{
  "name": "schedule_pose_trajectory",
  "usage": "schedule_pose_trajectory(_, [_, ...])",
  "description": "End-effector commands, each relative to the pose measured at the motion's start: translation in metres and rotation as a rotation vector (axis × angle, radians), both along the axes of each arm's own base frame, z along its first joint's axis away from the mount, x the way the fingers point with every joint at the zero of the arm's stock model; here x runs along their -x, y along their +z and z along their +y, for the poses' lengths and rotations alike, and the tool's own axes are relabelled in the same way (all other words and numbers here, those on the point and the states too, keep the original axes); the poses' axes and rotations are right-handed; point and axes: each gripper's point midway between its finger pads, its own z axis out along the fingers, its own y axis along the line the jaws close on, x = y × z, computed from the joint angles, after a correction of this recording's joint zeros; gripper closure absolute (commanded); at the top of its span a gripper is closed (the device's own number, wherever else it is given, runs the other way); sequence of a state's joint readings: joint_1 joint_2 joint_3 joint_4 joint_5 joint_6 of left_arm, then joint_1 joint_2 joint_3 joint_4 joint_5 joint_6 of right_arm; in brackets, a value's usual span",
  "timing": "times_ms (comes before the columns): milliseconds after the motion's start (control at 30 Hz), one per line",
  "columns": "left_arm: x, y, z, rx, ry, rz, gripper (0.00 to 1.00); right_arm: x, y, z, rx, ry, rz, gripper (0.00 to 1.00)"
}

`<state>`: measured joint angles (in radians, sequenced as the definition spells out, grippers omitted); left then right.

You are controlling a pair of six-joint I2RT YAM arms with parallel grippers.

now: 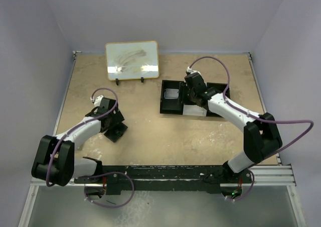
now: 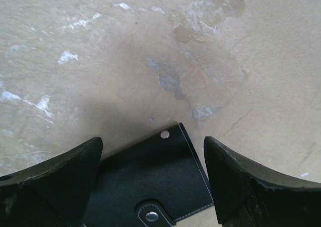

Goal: Take the credit cards out of the card holder

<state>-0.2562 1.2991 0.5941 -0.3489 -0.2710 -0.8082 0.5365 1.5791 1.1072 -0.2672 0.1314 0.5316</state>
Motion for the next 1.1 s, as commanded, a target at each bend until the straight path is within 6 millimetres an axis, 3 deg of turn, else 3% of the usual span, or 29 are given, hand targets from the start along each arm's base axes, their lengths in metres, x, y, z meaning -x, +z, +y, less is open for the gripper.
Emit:
schedule_pose_trajectory(0, [0.016,-0.007,-0.029,0.119,-0.029,0.001,0.22,-0.003,0.023,0.001,-0.021,-0.001,-0.056,0.45])
schedule_pose_trajectory(133, [0.029,-0.01,-0.067,0.152,-0.105,-0.011,0.23,-0.01,0.008,-0.01,0.051,-0.061,-0.038,0.46])
schedule_pose_trajectory(233, [0.037,-0.017,-0.083,0.15,-0.125,-0.004,0.23,-0.013,0.0,-0.015,0.087,-0.083,-0.028,0.46])
schedule_pose_trajectory(700, [0.064,-0.019,-0.118,0.293,-0.118,-0.043,0.24,-0.031,-0.009,0.006,0.065,-0.024,-0.043,0.64])
schedule_pose_trajectory(1067, [0.076,-0.022,-0.15,0.335,-0.142,-0.06,0.24,-0.027,-0.019,0.026,0.094,0.026,-0.023,0.66])
